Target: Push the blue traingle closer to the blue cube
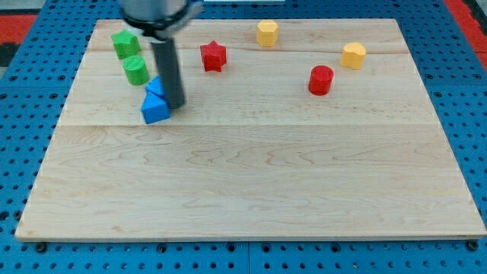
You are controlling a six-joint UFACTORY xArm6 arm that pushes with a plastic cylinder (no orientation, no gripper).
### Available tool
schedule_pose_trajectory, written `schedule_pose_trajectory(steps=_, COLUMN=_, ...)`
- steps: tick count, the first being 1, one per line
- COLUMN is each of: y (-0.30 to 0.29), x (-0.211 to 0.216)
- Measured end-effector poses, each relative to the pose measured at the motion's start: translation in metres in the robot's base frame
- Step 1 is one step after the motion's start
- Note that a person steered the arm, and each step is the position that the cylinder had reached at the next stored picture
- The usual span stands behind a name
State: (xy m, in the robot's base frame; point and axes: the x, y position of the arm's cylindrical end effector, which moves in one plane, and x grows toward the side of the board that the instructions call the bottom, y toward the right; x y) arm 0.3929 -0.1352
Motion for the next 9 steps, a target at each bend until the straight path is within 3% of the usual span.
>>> schedule_pose_trajectory(steps=1, y=-0.044, x=-0.03)
schedule_pose_trajectory(steps=2, y=-0.043, x=-0.031)
schedule_pose_trajectory(steps=3, y=0.007, x=-0.031)
schedule_pose_trajectory(steps=4, y=0.076, x=0.019)
schedule_pose_trajectory(steps=5, y=0.076, x=0.039)
schedule_pose_trajectory(steps=7, y=0.014, x=0.08)
schedule_pose_trajectory(steps=8, y=-0.025, x=0.039)
schedule_pose_trajectory(steps=9, y=-0.028, x=0.015)
